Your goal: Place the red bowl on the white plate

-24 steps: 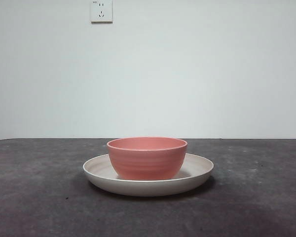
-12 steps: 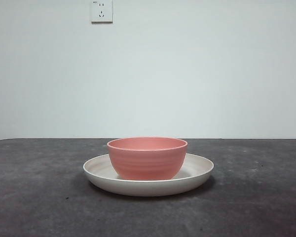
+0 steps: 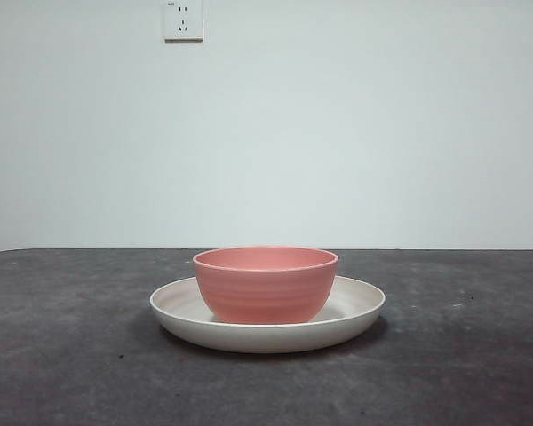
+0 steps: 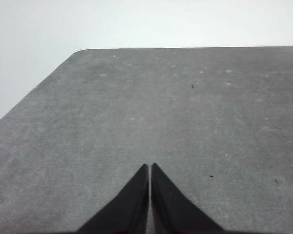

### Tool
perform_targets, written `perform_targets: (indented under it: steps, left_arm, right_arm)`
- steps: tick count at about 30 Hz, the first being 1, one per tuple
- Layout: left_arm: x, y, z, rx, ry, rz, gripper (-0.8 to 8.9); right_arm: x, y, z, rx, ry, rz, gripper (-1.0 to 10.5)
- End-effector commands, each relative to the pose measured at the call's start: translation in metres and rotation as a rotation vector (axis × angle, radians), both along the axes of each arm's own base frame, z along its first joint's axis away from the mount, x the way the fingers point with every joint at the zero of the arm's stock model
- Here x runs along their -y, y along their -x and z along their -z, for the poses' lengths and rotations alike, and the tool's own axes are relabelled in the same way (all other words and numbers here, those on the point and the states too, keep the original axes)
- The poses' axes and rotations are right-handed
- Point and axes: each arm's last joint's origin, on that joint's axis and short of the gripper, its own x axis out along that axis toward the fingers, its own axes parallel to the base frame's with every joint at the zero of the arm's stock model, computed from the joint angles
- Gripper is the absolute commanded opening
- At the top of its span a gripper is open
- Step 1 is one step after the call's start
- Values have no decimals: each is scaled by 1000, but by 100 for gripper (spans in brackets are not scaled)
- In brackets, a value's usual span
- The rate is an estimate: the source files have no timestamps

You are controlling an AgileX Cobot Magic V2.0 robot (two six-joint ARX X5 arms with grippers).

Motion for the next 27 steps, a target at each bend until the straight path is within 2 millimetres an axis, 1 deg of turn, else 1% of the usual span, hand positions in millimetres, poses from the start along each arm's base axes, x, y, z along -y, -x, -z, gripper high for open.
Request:
perform_targets:
  steps: [1, 7, 11, 27]
  left_arm:
    - [0, 0, 6, -29, 6, -3, 9]
    - [0, 0, 6, -28, 6, -3, 9]
    - [0, 0, 6, -27, 6, -3, 9]
    - [0, 0, 6, -26, 6, -3, 9]
  right_arm:
    - [0, 0, 9, -48, -29, 7, 9]
    - [0, 1, 21, -172, -42, 9, 9]
    - [0, 1, 20, -170, -77, 9, 9]
    - [0, 1, 19, -160, -75, 5, 9]
